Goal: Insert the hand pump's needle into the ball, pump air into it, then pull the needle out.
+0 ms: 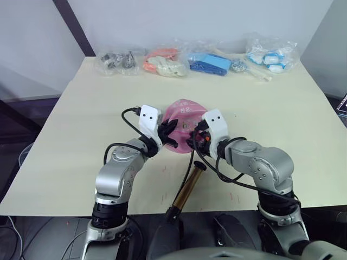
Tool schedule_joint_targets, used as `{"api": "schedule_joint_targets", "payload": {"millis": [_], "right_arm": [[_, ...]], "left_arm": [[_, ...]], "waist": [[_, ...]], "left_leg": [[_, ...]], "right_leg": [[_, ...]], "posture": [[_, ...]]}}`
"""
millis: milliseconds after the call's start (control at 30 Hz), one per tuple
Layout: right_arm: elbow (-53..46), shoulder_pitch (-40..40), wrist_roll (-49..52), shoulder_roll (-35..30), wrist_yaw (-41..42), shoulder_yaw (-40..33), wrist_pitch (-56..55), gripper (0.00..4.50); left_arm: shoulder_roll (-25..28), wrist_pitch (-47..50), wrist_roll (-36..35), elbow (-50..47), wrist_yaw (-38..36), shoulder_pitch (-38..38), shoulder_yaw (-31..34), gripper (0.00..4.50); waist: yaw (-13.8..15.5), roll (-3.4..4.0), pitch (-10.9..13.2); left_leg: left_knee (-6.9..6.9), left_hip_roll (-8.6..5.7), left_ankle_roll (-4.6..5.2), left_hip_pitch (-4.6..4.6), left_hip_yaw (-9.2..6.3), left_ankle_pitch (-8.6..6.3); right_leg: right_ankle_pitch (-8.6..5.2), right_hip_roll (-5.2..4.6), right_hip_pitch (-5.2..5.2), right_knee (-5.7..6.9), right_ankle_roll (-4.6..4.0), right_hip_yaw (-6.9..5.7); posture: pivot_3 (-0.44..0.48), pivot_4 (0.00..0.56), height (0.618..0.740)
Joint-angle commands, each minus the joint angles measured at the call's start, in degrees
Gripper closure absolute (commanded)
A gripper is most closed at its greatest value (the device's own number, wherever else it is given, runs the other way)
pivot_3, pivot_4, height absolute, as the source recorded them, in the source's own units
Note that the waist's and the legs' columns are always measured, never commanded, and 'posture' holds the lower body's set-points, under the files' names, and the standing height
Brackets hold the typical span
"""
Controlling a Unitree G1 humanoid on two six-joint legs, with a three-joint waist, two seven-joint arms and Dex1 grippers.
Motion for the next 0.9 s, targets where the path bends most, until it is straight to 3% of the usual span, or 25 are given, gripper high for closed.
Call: {"api": "schedule_joint_targets", "payload": {"millis": [33, 900], "right_arm": [[-0.88, -0.57, -0.09, 1.39, -0.43, -1.3, -0.84, 1.62], [1.28, -1.81, -1.47, 4.55, -1.05, -2.82, -2.91, 1.62]], "left_arm": [[0.31, 2.03, 0.25, 2.91, 0.13, 2.16, -1.98, 4.5], [0.97, 1.17, 0.17, 3.88, -0.24, 2.15, -2.45, 4.5]], "waist": [[-0.03, 0.0, 0.0], [-0.2, 0.0, 0.0]], "left_leg": [[0.01, 0.0, 0.0, 0.0, 0.0, 0.0], [0.03, -0.02, 0.02, 0.05, 0.0, 0.05]], "right_leg": [[0.0, 0.0, 0.0, 0.01, 0.0, 0.0], [0.0, 0.0, 0.0, 0.14, 0.0, 0.02]], "posture": [[0.0, 0.15, 0.74], [0.0, 0.15, 0.74]]}}
